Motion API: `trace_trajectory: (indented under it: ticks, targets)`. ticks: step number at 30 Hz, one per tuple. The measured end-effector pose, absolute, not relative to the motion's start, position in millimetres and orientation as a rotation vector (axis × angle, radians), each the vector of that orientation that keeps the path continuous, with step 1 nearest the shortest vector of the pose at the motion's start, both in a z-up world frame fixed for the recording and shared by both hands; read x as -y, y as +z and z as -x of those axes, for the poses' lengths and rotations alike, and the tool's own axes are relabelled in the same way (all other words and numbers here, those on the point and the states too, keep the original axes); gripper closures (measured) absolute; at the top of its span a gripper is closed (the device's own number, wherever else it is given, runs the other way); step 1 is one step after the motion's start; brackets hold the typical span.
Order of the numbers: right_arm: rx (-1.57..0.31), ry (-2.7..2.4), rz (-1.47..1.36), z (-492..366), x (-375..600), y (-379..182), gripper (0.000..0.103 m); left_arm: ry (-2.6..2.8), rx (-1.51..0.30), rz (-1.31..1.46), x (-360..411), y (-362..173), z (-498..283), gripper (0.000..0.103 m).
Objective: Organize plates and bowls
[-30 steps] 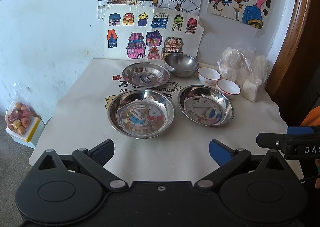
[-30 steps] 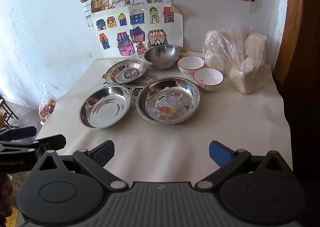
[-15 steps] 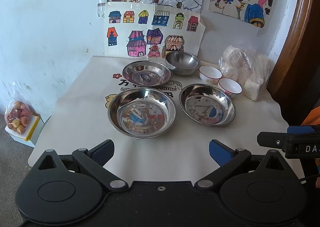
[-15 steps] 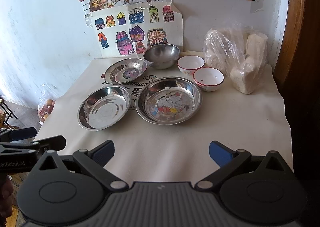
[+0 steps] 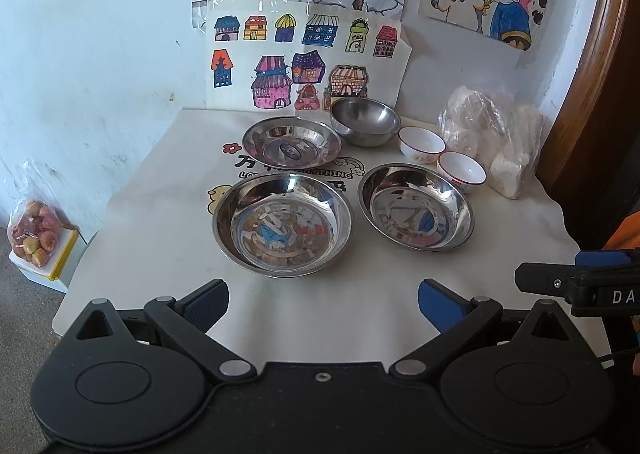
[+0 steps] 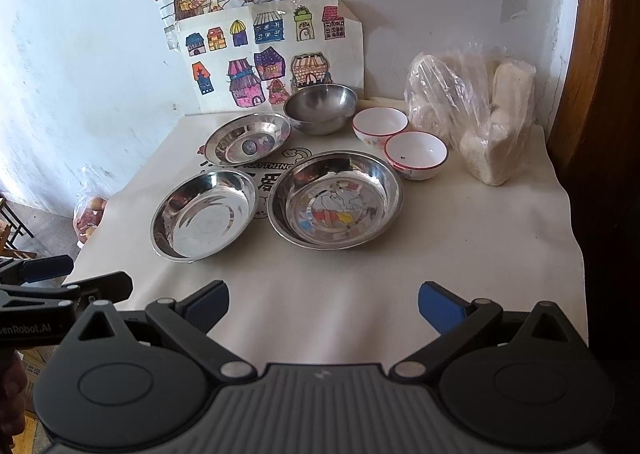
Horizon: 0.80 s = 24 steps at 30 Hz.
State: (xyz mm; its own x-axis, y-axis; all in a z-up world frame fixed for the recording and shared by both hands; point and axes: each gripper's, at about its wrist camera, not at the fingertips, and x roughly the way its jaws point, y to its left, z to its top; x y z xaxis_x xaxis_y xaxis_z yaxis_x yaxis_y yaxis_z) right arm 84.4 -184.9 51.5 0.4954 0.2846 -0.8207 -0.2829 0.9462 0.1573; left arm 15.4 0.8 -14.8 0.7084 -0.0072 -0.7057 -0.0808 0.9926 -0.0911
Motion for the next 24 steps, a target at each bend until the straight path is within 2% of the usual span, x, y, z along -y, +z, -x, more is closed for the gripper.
trace_trajectory:
  ticks: [24]
  targets:
    - [-1.038, 0.344, 0.001, -94.9, 185.5, 46.3, 0.0, 0.04, -0.827, 0.124, -0.5, -21.4, -29.3, 0.002]
